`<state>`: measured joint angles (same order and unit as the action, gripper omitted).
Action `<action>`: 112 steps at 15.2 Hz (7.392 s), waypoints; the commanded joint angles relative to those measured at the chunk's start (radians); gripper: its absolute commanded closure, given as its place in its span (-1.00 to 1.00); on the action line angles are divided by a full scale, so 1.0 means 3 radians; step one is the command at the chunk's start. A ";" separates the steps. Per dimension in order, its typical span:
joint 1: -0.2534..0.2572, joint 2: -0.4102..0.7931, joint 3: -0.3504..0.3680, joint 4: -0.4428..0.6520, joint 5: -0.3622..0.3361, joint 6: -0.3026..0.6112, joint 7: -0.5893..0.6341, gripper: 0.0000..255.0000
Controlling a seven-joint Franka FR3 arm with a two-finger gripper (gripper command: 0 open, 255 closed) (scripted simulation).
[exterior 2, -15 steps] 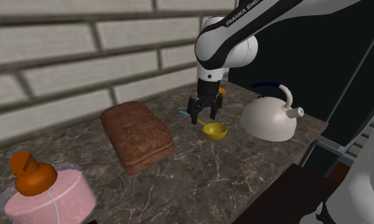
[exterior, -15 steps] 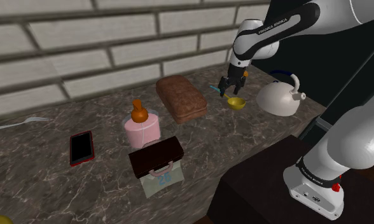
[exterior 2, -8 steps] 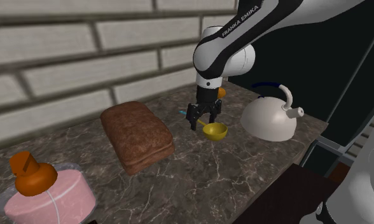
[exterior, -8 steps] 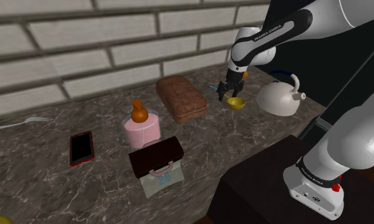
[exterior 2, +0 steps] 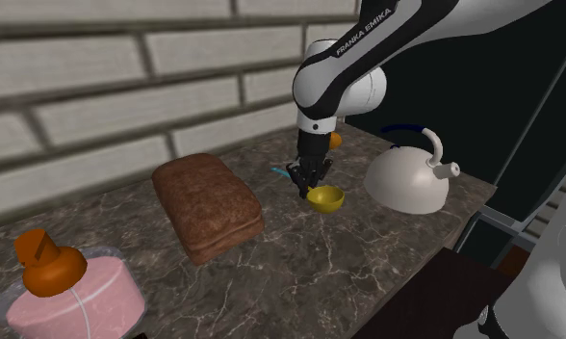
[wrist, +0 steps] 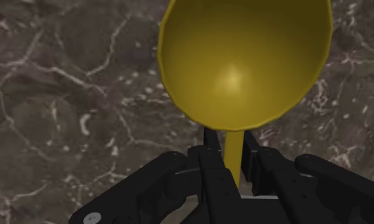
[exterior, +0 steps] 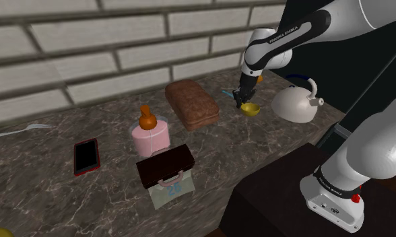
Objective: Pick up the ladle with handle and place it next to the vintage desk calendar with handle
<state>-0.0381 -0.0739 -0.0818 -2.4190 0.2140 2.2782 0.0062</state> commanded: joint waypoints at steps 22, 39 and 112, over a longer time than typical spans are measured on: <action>-0.0020 -0.0379 0.0006 0.0318 -0.0130 -0.0686 0.0169 1.00; -0.0033 -0.0601 0.0007 0.0871 -0.0201 -0.1450 0.0307 1.00; 0.1481 0.2221 0.1186 0.3724 -0.0677 -0.1092 0.2962 1.00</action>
<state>0.4059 0.5773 0.2744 -1.2759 0.0113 1.9406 0.8981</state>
